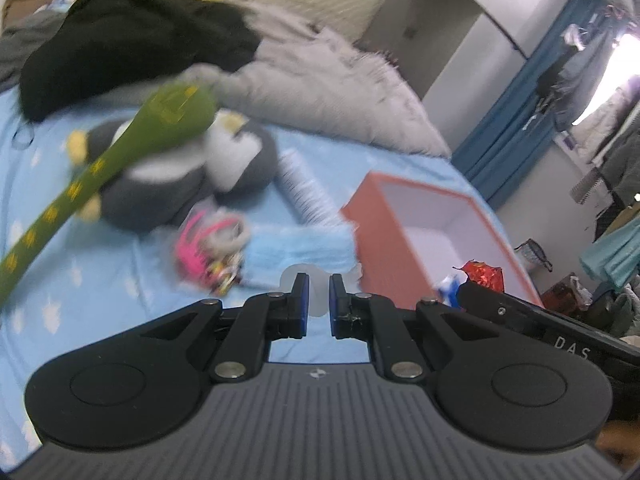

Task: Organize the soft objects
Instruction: 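Carry the red packet with the right gripper into the pink box, then open the right gripper to drop the red packet in the box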

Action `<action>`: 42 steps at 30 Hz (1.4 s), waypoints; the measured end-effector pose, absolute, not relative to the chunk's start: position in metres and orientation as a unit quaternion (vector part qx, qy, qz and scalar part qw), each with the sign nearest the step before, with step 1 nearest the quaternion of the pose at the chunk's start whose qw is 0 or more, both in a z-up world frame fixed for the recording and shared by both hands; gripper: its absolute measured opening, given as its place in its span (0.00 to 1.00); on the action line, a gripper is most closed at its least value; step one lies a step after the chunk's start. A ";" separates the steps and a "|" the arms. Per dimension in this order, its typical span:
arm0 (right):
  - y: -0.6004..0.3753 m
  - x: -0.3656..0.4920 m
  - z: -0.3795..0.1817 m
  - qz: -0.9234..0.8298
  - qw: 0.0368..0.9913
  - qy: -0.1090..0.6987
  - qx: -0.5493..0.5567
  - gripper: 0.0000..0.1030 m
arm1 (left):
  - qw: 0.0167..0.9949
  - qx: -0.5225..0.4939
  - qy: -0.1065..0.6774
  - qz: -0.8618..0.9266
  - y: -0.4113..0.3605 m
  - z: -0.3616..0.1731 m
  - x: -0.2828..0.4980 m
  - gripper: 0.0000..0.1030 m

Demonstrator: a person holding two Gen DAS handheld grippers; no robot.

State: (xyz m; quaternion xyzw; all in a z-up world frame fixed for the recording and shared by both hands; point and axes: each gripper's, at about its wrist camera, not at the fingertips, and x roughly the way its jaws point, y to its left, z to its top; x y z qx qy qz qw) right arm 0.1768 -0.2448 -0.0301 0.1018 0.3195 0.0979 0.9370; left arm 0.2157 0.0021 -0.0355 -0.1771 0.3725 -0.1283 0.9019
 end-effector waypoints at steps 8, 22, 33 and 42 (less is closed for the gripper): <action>-0.283 0.186 0.008 0.066 0.951 0.287 0.096 0.57 | 0.906 -0.168 0.349 -0.169 -0.045 0.003 0.238 0.12; -0.381 0.219 -0.018 -0.002 0.932 0.343 0.119 0.57 | 0.882 -0.121 0.396 -0.226 -0.163 -0.014 0.302 0.08; -0.429 0.257 -0.092 -0.026 0.897 0.418 0.142 0.56 | 0.852 -0.080 0.460 -0.235 -0.232 -0.080 0.363 0.06; -0.435 0.264 -0.121 -0.023 0.882 0.443 0.159 0.67 | 0.846 -0.084 0.480 -0.218 -0.217 -0.106 0.377 0.07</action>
